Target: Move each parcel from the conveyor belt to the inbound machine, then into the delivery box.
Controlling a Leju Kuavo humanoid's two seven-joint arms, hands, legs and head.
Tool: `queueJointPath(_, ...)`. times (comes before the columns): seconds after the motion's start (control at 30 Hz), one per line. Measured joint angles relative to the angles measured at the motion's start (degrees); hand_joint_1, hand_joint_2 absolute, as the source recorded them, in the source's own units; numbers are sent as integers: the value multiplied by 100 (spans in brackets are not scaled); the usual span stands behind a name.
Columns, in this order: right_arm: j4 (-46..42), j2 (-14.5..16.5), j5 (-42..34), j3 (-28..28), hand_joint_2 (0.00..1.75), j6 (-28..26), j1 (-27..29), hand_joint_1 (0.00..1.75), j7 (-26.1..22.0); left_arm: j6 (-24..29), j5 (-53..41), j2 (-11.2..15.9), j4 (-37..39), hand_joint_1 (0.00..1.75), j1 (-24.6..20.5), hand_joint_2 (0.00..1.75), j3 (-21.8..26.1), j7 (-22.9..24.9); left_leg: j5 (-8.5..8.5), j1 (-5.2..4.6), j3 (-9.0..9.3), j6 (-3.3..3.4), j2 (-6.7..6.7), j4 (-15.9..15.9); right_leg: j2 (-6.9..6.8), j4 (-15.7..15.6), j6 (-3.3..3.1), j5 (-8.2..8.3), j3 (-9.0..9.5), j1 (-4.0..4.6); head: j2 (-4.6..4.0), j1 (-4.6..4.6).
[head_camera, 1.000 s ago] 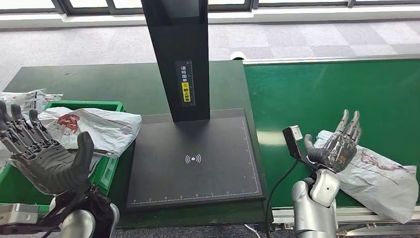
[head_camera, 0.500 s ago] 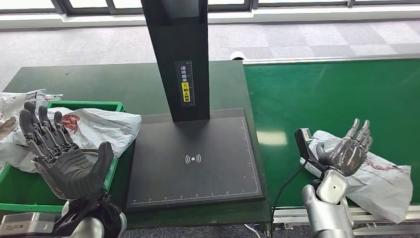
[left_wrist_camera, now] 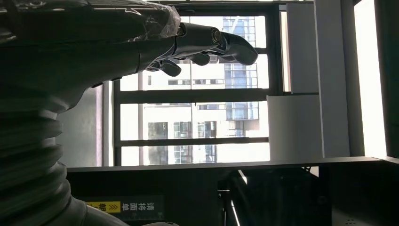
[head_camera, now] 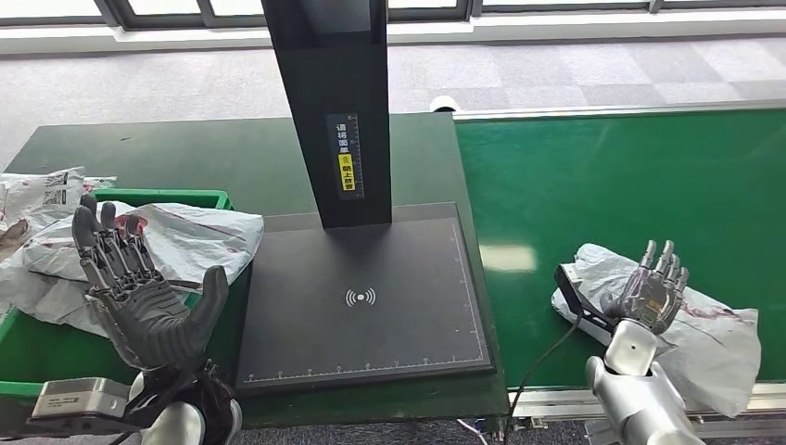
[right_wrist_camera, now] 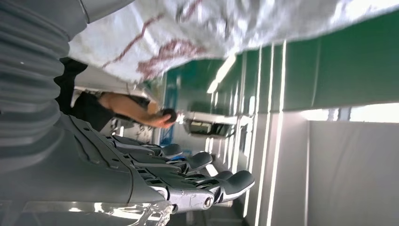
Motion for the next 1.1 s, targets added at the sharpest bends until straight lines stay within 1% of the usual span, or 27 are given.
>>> queueJointPath(0.07, 210, -2, -246, -141, 175, 105, -45, 0, -353, 4, -4, -1, 44, 0, -2, 175, 11, 0, 0, 0, -2, 0, -2, 0, -2, 0, 0, 0, 0, -1, 0, 0)
queueJointPath(0.17, 395, 3, -489, -378, 175, 212, -83, 0, -681, 7, -11, -2, 93, 0, -7, 175, 28, 1, 0, 0, -4, 0, -4, 0, -3, 0, 0, -1, 0, -1, 0, 1)
queueJointPath(0.43, 594, 62, -1080, -1044, 175, 394, -137, 0, -1350, -1, -30, -7, 187, 0, -24, 175, 34, 1, 0, 0, -4, 1, -4, 0, -2, 0, 1, 0, 1, -3, 0, 0)
queueJointPath(0.5, 610, 82, -1209, -1204, 175, 466, -149, 0, -1424, -2, -32, -8, 204, 0, -28, 175, 34, 1, 0, 0, -3, 1, -4, 0, -2, 0, 1, 0, 1, -3, 0, 0)
queueJointPath(0.57, 626, 101, -1283, -1380, 175, 602, -166, 0, -1340, -9, -34, -9, 223, 0, -41, 175, 34, 1, 0, 0, -3, 1, -4, 0, -3, 0, 1, 0, 1, -3, 0, 0)
queueJointPath(0.6, 640, 109, -1276, -1472, 175, 724, -182, 0, -1221, -21, -35, -10, 236, 0, -55, 175, 37, 1, 0, 0, -2, 1, -4, 0, -3, 0, 1, 0, 1, -3, 0, 0)
queueJointPath(0.73, 704, 115, -1029, -1724, 175, 1552, -239, 0, -568, -104, -41, -13, 311, 0, -121, 175, 57, 1, 0, 0, 6, 1, -5, 0, -4, 0, 1, -1, 8, -1, 0, 0)
queueJointPath(0.8, 720, 114, -931, -1799, 175, 1856, -251, 0, -395, -128, -42, -13, 352, 0, -156, 175, 67, 1, 0, 1, 11, 1, -5, 0, -4, -1, 2, -2, 15, 0, 0, 0)
queueJointPath(0.87, 736, 114, -898, -1858, 175, 1951, -257, 0, -347, -139, -42, -13, 388, 0, -184, 175, 71, 1, -1, 1, 17, 3, -5, 0, -4, -3, 5, -5, 23, 0, 0, 0)
queueJointPath(1.1, 775, 116, -891, -1942, 175, 1975, -259, 0, -328, -157, -42, -13, 461, 0, -207, 175, 71, 1, -6, 0, 27, 11, -13, 8, -13, -4, 12, -9, 43, -2, 0, 0)
